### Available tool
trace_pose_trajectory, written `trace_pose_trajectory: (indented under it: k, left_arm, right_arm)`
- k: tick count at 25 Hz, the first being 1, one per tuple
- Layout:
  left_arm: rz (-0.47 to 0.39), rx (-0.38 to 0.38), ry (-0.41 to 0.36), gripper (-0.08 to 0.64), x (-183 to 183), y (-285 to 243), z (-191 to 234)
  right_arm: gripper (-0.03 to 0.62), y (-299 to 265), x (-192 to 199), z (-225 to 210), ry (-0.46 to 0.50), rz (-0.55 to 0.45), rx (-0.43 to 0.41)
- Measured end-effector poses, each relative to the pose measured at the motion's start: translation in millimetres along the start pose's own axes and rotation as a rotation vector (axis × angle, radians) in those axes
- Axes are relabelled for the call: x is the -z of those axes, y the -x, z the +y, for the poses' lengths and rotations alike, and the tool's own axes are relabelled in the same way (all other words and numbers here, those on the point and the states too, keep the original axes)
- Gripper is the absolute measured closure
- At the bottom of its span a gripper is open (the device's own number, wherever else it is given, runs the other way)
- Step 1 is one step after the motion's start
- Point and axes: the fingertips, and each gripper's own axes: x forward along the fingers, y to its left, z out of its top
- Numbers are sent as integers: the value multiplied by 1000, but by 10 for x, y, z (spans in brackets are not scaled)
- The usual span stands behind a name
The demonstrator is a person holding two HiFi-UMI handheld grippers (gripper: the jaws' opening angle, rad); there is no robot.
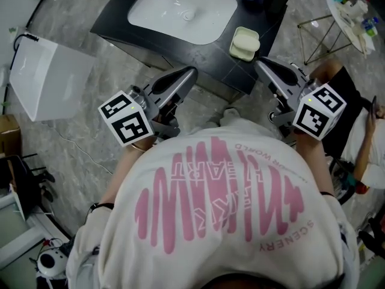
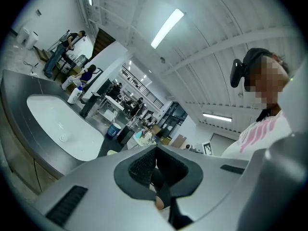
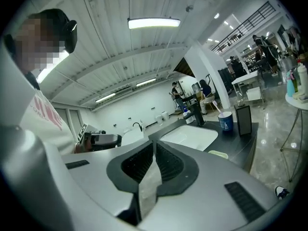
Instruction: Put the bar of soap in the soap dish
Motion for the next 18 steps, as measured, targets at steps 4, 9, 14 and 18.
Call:
trace_pose_trajectory:
  k: [4, 9, 14, 18]
  left_arm:
    - [-3, 12, -1, 549, 41, 45, -54]
    - [-4, 3, 21, 549, 158, 108, -71]
    - [4, -13, 27, 549, 232, 197, -45]
    - [0, -18, 16, 550, 239, 255, -63]
  right_arm:
    - [566, 71, 61, 91, 23, 7, 32]
    - [575, 126, 137, 128, 24, 25, 51]
    - [575, 117, 141, 154, -23, 4, 40]
    - [575, 137, 182, 197, -31, 4, 32]
